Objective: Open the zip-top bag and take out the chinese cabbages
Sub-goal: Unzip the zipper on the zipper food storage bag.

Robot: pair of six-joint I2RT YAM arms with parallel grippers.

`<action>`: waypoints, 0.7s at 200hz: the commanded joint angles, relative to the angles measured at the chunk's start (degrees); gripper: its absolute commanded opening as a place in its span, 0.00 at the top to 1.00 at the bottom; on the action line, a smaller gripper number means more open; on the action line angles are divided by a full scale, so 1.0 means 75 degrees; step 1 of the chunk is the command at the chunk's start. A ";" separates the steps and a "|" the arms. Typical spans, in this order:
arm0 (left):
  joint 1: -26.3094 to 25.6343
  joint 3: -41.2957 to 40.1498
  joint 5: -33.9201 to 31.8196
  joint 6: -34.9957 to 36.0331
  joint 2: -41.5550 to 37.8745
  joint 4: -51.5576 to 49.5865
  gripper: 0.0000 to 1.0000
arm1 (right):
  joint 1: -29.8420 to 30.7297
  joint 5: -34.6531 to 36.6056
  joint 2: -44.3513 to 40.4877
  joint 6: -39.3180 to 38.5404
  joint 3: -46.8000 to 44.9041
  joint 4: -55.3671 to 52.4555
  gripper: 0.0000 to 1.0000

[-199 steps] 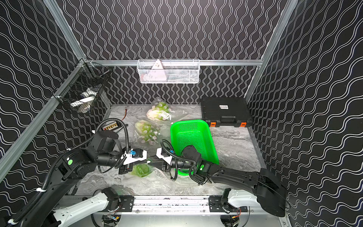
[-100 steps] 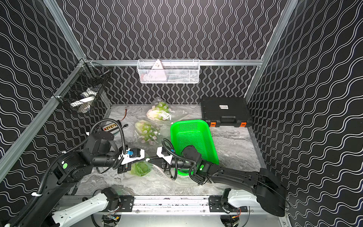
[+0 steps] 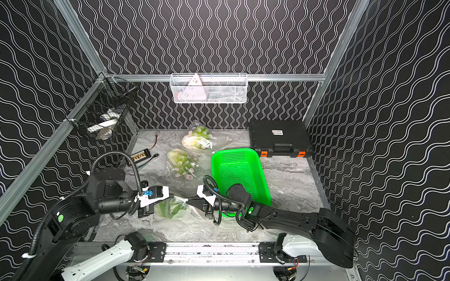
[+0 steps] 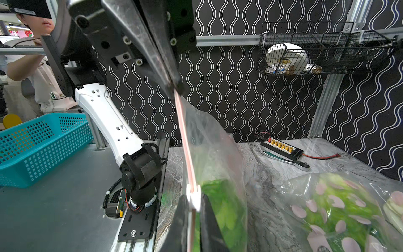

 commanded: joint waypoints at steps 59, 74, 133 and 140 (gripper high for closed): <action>0.0001 0.0142 0.0121 -0.0215 -0.0386 0.0491 1.00 | 0.0102 0.0550 -0.0273 0.0506 -0.0947 -0.0485 1.00; -0.0005 0.0138 0.0000 -0.0208 -0.0394 0.0459 1.00 | 0.0142 0.0643 -0.0364 0.0511 -0.1107 -0.0497 1.00; -0.0005 0.0212 -0.0534 -0.0228 -0.0277 0.0300 1.00 | 0.0228 0.0809 -0.0768 0.0489 -0.1452 -0.0848 1.00; -0.0004 0.0197 -0.0578 -0.0251 -0.0288 0.0320 1.00 | 0.0227 0.0807 -0.0812 0.0534 -0.1481 -0.0870 1.00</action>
